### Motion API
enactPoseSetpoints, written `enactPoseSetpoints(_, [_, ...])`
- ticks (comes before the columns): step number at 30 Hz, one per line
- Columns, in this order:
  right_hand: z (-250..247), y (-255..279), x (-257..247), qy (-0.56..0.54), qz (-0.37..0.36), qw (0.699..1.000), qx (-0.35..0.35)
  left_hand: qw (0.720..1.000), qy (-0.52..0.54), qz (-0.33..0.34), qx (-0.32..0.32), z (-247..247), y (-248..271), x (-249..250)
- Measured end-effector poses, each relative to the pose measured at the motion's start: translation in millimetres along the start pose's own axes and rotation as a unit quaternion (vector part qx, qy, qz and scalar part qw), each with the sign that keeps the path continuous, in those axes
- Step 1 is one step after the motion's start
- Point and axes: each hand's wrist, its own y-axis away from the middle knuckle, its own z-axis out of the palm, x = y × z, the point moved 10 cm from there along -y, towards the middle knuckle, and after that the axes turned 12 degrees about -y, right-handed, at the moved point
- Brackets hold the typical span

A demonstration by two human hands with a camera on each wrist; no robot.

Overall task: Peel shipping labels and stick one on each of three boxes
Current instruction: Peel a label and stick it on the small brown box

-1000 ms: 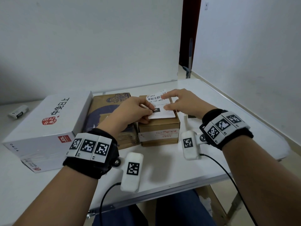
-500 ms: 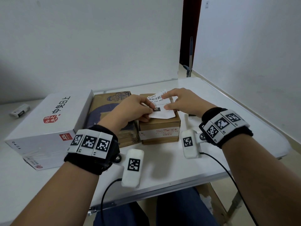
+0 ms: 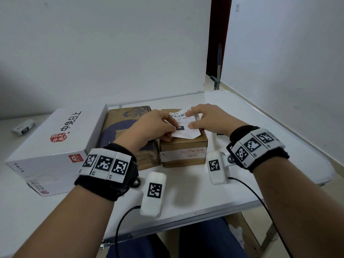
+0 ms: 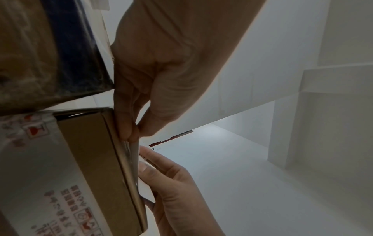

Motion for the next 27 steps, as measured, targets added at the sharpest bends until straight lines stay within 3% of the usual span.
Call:
enactPoseSetpoints(10, [-3,4,-1,0.000,-0.006,1.000,0.015,0.995,-0.099,0.016,-0.002,0,-4,8])
enactPoseSetpoints(19, [1,0,17,-0.065,0.013,0.998,0.014,0.959,-0.275,0.067,0.022,-7,1,18])
enactPoseSetpoints(24, [-1,5,19,-0.096,0.000,0.995,0.017,0.929,-0.370,0.009,0.011,-14,-6,3])
enactPoseSetpoints(27, [-12,9,17,-0.081,0.005,0.996,0.034,0.942,-0.334,0.008,-0.024,-9,-4,4])
